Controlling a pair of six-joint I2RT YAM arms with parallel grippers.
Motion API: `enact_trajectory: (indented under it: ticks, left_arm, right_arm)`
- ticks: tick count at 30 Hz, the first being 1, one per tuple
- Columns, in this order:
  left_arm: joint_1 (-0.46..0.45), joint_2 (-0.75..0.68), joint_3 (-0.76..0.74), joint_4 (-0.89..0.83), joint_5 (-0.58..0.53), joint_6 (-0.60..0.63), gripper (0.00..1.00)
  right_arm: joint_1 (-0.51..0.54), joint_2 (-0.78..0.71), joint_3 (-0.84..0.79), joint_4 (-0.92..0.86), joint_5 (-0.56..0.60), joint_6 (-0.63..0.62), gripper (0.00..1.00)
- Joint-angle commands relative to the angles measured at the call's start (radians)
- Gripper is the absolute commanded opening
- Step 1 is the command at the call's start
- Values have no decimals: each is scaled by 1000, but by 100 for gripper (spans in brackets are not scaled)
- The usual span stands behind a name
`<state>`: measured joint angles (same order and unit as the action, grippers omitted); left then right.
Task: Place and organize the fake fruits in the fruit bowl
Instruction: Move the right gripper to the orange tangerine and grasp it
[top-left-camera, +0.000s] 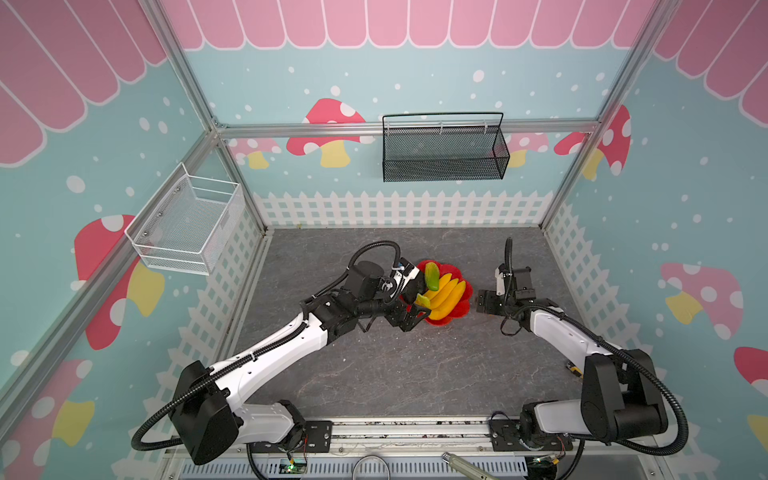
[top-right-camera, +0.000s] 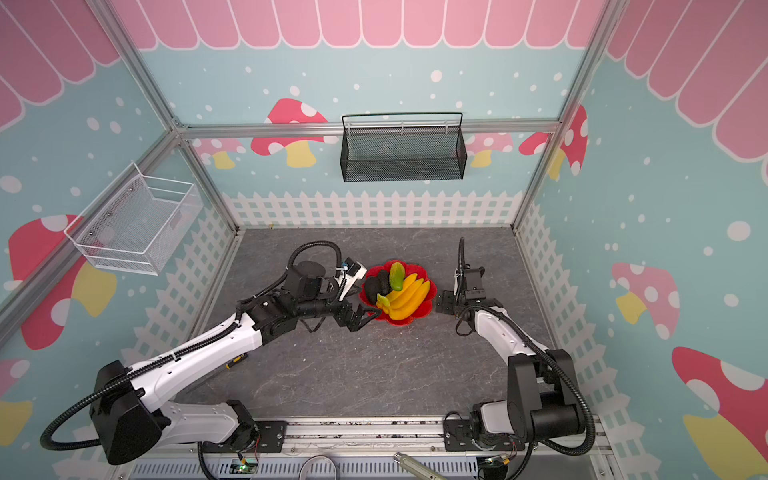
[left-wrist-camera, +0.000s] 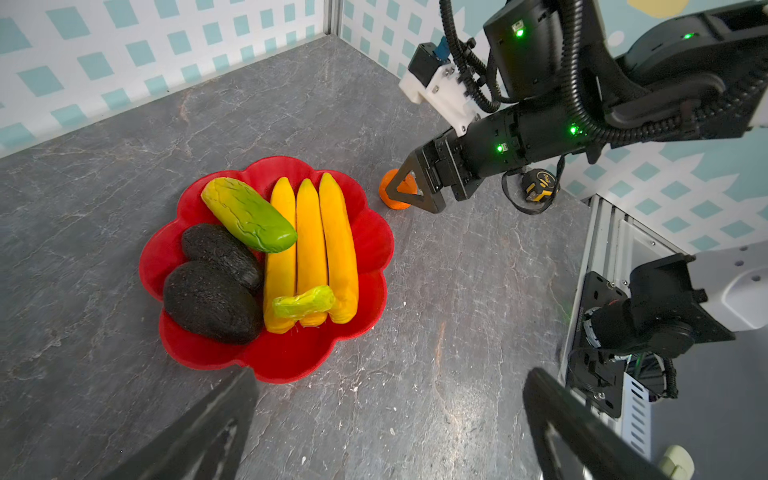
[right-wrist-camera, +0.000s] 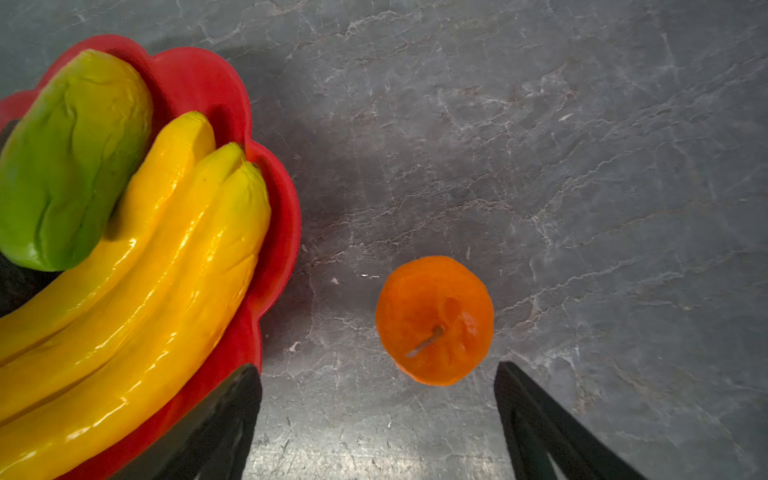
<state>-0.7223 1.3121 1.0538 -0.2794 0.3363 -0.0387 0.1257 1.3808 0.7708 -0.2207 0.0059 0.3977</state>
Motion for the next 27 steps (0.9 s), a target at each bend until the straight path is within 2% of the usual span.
enact_trajectory:
  ticks: [1, 15, 20, 24, 27]
  left_arm:
    - [-2, -25, -14, 5, -6, 30, 100]
    - [-2, -20, -17, 5, -13, 34, 100]
    - [-2, -19, -17, 5, -17, 35, 100]
    - [-2, -18, -17, 3, -18, 36, 100]
    - [-2, -13, -18, 4, -26, 34, 100]
  right_arm:
    - [-4, 33, -2, -8, 58, 1, 91]
    - [-39, 186, 30, 72, 45, -35, 77]
    - [-44, 222, 39, 82, 43, -44, 68]
    - [-43, 200, 23, 115, 23, -58, 53]
    - [-40, 116, -17, 159, -44, -77, 51]
